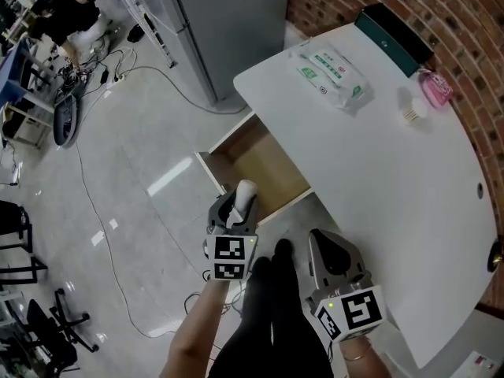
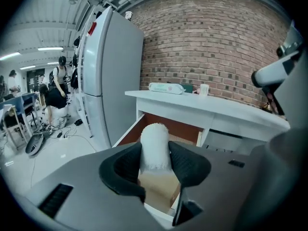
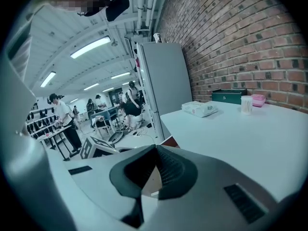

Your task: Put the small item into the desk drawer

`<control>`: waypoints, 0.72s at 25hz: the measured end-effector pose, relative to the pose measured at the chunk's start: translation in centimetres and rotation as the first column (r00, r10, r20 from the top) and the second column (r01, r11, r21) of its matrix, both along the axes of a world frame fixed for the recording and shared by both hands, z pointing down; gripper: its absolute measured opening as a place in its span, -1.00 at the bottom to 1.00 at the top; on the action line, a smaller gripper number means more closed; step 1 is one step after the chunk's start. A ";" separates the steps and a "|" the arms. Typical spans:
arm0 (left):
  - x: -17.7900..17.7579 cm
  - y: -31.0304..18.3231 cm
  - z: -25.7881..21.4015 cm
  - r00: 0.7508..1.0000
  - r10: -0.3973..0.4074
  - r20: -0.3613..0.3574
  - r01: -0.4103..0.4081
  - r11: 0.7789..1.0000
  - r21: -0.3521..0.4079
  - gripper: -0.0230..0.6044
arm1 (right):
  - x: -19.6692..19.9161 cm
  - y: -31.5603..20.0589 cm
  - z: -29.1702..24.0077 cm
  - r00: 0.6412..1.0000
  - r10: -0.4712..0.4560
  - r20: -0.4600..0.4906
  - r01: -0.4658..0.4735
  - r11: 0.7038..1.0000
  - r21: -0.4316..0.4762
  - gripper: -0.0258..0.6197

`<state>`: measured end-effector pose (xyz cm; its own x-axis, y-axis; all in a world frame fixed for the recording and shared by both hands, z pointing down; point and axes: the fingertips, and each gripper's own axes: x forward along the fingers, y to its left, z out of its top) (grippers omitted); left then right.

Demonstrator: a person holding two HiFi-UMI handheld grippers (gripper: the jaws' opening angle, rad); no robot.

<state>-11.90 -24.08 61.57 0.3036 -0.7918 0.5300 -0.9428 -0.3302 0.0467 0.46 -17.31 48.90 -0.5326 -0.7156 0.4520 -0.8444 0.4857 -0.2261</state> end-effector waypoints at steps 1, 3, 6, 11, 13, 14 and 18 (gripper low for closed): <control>0.2 -0.2 0.9 1.000 0.010 0.013 -0.010 1.000 -0.009 -0.32 | -0.1 0.0 0.3 1.000 -0.005 -0.002 0.005 1.000 -0.002 -0.90; 0.6 -0.5 2.7 0.999 0.031 0.033 -0.030 0.999 -0.031 -0.32 | -0.4 -0.1 1.0 1.000 -0.011 0.002 0.012 1.000 -0.010 -0.90; 1.2 -0.8 5.2 0.997 0.062 0.055 -0.058 0.996 -0.070 -0.32 | -0.7 -0.1 1.6 1.000 -0.017 0.008 0.017 1.000 -0.016 -0.90; 3.0 -1.8 8.5 0.986 0.131 0.100 -0.120 0.986 -0.113 -0.32 | -0.6 0.0 2.6 1.000 -0.015 0.012 0.015 1.000 -0.026 -0.90; 3.9 -2.3 9.8 0.981 0.158 0.112 -0.143 0.981 -0.134 -0.32 | -0.3 0.0 2.9 1.000 -0.010 0.016 0.010 0.999 -0.033 -0.90; 4.3 -2.5 10.5 0.978 0.170 0.117 -0.152 0.977 -0.147 -0.32 | -0.2 0.0 3.1 1.000 -0.009 0.018 0.010 0.999 -0.036 -0.90; 5.7 -3.5 13.3 0.961 0.232 0.153 -0.197 0.957 -0.214 -0.32 | -0.1 0.2 3.5 1.000 -0.014 0.019 0.015 0.999 -0.042 -0.90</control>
<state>-6.16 -27.53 74.85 0.3437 -0.5941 0.7273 -0.8497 -0.5264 -0.0284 0.35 -17.11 52.39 -0.5515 -0.6883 0.4713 -0.8327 0.4875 -0.2624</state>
